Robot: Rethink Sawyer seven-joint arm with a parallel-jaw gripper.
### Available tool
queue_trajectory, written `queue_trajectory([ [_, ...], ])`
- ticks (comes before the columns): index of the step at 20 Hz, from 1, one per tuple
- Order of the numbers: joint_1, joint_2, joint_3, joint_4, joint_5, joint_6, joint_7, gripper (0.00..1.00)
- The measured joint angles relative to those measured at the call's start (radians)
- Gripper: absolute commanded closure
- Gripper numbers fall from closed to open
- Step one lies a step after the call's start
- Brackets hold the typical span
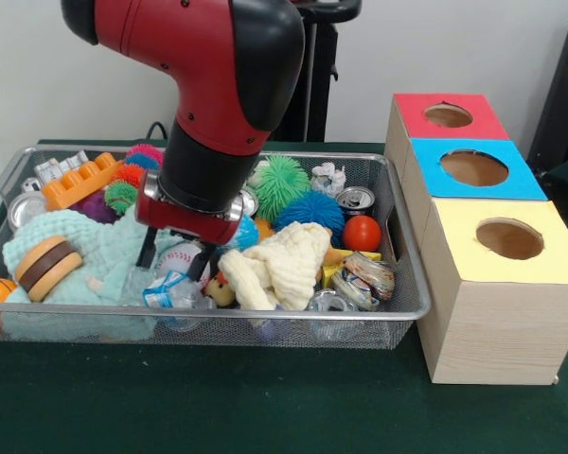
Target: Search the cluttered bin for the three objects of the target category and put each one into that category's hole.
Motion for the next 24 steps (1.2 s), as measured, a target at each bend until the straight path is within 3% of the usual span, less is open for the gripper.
queue_trajectory([
  [13,-0.056,-0.006,0.120,0.018,-0.004,0.007,0.000,0.00],
  [24,-0.094,-0.008,0.177,0.021,-0.008,0.030,0.000,0.00],
])
